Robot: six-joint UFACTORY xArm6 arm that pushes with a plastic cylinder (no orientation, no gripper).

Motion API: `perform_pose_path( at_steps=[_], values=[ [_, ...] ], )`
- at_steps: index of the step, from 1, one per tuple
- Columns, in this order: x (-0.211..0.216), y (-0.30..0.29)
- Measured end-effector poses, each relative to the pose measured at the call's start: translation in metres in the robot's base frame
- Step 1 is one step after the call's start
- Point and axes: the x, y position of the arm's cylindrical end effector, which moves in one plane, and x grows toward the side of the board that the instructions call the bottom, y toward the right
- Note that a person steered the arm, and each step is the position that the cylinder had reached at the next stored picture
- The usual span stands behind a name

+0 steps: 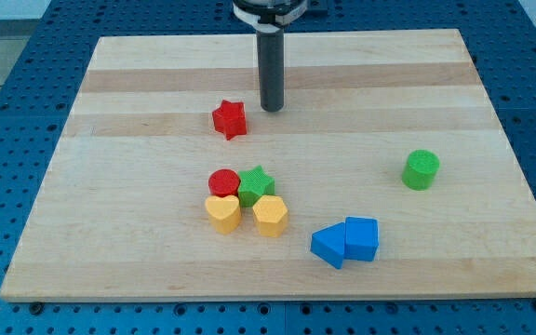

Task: Slide the red star to the top left of the red circle

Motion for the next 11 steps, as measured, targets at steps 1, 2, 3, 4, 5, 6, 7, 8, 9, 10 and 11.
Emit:
perform_pose_path(
  at_steps=[1, 2, 3, 4, 5, 6, 7, 8, 9, 10, 11],
  values=[
    [0.012, -0.036],
    [-0.013, -0.046],
    [-0.018, -0.067],
    [0.011, -0.078],
    [0.035, -0.085],
    [0.033, -0.051],
    [0.023, -0.001],
    [0.041, -0.006],
    [0.065, -0.034],
    [0.068, -0.072],
    [0.058, -0.078]
  ],
)
